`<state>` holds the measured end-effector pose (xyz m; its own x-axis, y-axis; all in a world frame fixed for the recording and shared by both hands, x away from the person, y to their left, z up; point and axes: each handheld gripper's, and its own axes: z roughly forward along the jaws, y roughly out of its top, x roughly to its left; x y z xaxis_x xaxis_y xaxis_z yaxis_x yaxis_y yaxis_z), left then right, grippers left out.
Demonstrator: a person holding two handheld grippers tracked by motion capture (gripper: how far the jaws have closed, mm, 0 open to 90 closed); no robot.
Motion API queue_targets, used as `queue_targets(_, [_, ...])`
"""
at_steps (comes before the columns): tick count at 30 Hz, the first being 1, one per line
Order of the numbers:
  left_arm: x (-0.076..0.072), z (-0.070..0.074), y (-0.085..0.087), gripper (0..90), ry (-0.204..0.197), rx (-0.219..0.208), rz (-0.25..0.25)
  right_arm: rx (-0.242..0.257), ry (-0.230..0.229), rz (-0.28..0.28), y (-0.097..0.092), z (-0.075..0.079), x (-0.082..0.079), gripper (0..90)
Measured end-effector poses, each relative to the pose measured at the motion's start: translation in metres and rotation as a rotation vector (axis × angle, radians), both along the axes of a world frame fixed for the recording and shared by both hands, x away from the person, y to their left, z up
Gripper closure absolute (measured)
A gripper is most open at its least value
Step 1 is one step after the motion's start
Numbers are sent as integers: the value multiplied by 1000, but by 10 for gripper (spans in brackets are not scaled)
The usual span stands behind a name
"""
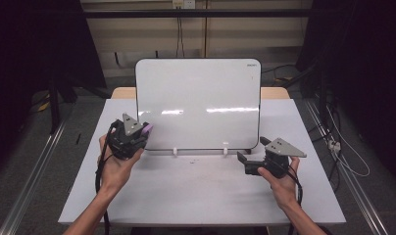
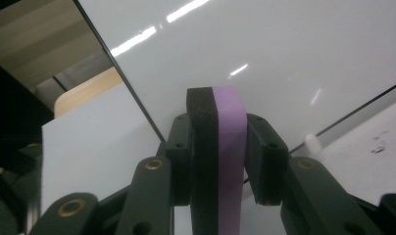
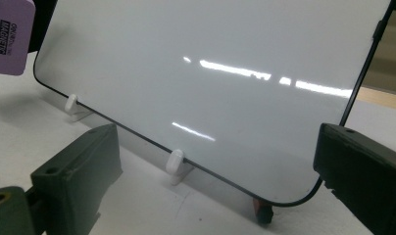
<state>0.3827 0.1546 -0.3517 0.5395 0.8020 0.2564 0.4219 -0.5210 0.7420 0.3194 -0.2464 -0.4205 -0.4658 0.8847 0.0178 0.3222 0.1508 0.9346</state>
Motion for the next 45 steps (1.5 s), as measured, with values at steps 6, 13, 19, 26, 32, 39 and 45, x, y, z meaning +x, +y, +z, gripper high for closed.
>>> queue_targets(6, [8,-8,-13,670,-5,53,3,-5,3,2,1,-1,0,36])
queue_targets(13, [14,-8,-26,668,-19,87,-9,-8,11,11,4,-3,0,39])
queue_targets(19, [19,-14,-39,665,-27,122,-25,-5,6,10,3,-2,0,40])
queue_targets(26, [22,-22,-49,657,-39,151,-34,-7,6,9,3,-2,0,40])
queue_targets(32, [24,-23,-46,629,-38,114,-23,-6,12,5,2,-3,0,41])
queue_targets(39, [25,-27,-39,393,-29,25,-7,-6,12,-4,0,-4,0,41])
queue_targets(45, [20,-26,-18,168,-45,-156,-38,-8,15,-9,-1,-4,0,41])
